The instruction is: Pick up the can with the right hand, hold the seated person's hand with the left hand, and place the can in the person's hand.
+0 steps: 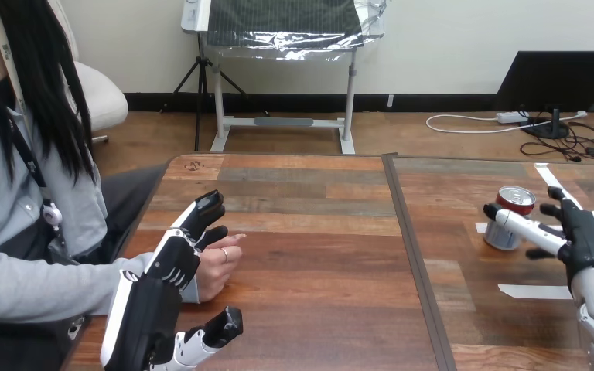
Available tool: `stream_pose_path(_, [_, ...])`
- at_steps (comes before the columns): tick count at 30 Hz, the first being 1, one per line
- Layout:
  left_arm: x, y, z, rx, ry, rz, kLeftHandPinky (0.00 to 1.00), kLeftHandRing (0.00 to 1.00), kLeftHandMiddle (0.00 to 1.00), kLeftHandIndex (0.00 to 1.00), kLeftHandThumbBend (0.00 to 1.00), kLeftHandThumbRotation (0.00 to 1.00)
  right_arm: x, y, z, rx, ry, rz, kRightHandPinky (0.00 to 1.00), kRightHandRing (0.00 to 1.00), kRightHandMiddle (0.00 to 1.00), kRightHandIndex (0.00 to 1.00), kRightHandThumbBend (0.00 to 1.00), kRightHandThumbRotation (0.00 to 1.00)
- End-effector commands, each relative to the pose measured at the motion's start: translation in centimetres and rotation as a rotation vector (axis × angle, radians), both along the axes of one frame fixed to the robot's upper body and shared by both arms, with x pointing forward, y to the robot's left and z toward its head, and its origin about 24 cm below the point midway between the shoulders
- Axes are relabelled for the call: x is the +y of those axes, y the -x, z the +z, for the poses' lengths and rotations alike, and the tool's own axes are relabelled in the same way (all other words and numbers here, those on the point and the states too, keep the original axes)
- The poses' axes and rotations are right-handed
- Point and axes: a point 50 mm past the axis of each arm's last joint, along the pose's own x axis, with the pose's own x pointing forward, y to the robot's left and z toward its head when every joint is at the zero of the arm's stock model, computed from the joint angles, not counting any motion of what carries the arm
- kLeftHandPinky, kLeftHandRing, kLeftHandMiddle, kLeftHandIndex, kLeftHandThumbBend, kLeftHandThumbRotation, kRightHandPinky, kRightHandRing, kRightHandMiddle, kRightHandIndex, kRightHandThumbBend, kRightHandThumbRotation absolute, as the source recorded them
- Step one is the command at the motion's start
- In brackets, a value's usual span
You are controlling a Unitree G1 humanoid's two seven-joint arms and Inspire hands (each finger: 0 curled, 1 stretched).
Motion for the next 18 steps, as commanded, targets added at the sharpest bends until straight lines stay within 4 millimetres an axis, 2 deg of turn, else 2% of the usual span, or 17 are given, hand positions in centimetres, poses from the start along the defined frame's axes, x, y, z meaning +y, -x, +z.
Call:
stream_pose_path(1, [-0.30,-1.51,1.43,-0.083,-0.006,-0.013,0.83,0.90,0.90,0.87,1.00,0.66,-0.35,-1.92,3.45,-0.150,0.030,0.011,0.73,0.83,0.92,0.96,0.98,0.40])
stream_pose_path(4, [-0.33,-1.54,1.42,-0.082,-0.005,-0.012,0.82,0.89,0.90,0.87,1.00,0.67,-0.33,-1.85,3.44,-0.151,0.061,0.018,0.71,0.82,0.91,0.96,0.97,0.41])
stream_pose_path(7, [-0.33,-1.55,1.40,-0.081,-0.007,-0.011,0.82,0.89,0.90,0.87,1.00,0.67,-0.30,-1.76,3.42,-0.168,0.048,0.018,0.74,0.84,0.91,0.96,0.97,0.41])
stream_pose_path(14, [-0.39,-1.61,1.41,-0.084,0.000,-0.013,0.81,0.88,0.90,0.86,1.00,0.66,-0.16,-1.57,3.49,-0.209,0.060,0.029,0.63,0.76,0.92,0.96,0.96,0.40])
stream_pose_path(18, [-0.40,-1.63,1.38,-0.082,0.003,-0.010,0.81,0.88,0.90,0.87,1.00,0.66,-0.08,-1.45,3.59,-0.230,0.089,0.045,0.66,0.79,0.93,0.97,0.95,0.41])
